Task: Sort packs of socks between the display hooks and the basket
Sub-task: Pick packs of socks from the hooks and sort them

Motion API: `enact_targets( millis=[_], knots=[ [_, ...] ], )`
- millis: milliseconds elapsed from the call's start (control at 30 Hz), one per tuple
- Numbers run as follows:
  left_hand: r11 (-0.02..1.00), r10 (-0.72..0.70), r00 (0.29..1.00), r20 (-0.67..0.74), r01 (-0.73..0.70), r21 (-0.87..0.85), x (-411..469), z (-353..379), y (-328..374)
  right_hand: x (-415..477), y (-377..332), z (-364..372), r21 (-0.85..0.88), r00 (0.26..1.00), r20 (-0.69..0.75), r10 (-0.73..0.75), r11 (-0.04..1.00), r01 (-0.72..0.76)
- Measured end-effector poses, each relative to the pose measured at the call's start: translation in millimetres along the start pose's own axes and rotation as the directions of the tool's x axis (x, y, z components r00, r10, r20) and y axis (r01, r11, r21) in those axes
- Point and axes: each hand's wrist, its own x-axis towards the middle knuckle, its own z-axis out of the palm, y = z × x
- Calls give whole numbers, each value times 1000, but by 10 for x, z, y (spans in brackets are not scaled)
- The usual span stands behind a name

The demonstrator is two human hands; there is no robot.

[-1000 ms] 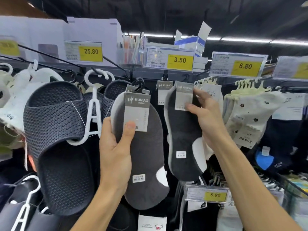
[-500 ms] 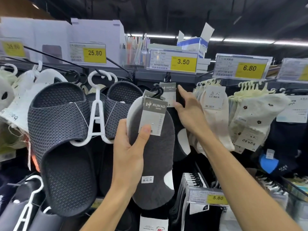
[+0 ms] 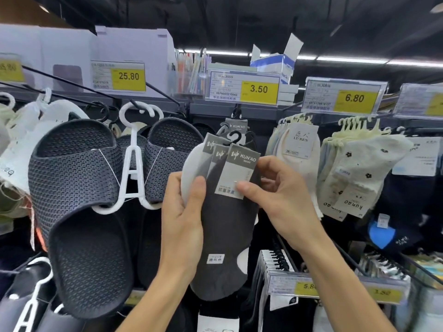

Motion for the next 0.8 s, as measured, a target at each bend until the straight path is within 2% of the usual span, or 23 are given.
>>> enact_targets(
  millis=[133,300,367,567,800],
  knots=[
    [997,61,998,-14,-61,44,6,5,39,23,11,-49,76,999,14,46,996,-47],
    [984,152,982,-108,-140,114,-11,-92,130,245,42,-209,251,959,-245,141,965,-77],
    [985,147,982,-117,-135,108,-36,-126,174,393,61,-284,145,952,-281,119,986,-80],
    [996,59,996,-71,-54,72,-62,-81,191,808,200,-145,-186,980,-175,98,974,-130],
    [996,11,1000,-23,-9,88,-91,-8,118,881,360,-11,-317,998,-40,51,946,-62]
  ],
)
